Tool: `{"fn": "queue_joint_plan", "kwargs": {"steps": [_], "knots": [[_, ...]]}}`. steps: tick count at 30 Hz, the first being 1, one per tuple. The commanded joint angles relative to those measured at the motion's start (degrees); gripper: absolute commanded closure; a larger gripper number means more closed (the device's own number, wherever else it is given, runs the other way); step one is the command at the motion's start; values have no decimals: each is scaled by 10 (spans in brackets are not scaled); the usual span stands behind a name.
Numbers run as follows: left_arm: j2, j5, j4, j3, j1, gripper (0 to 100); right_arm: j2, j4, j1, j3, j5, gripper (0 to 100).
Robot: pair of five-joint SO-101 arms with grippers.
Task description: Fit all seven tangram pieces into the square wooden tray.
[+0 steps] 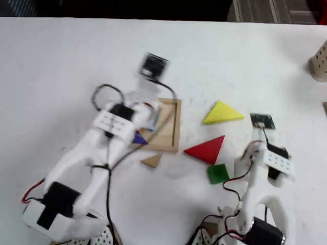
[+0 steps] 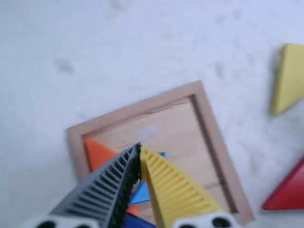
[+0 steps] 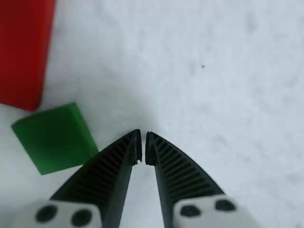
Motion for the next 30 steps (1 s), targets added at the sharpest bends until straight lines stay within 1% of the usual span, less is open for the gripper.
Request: {"fn": "queue_joint_plan", "kwargs": {"steps": [1, 3, 4, 7, 9, 14, 17, 19, 21, 22, 26, 28, 30], "knots": [[28, -4, 17, -1, 72, 976, -21, -17, 22, 7, 39, 981], [39, -9, 36, 8, 85, 976, -16, -20, 11, 7, 40, 981], [39, -26, 42, 16, 91, 976, -16, -20, 3, 7, 40, 981], [39, -121, 47, 34, 96, 976, -16, -20, -15, 8, 40, 981], [39, -165, 47, 49, 95, 976, -16, -20, -18, 8, 40, 981], [44, -164, 47, 53, 94, 976, -16, -20, -18, 9, 47, 981], [44, -166, 42, 49, 80, 976, -16, -20, -18, 9, 47, 981], [53, -164, 45, 31, 65, 976, -16, -20, -18, 9, 47, 981], [92, -162, 48, 2, 53, 976, -16, -20, -18, 9, 47, 981], [116, -162, 65, -23, 50, 976, -16, -20, -18, 9, 47, 981], [214, -166, 176, -156, 42, 976, -16, -19, -18, 9, 47, 981], [248, -164, 200, -200, 35, 976, -16, -18, -17, 9, 47, 981], [258, -163, 200, -216, 32, 976, -16, -18, -17, 9, 47, 981]]}}
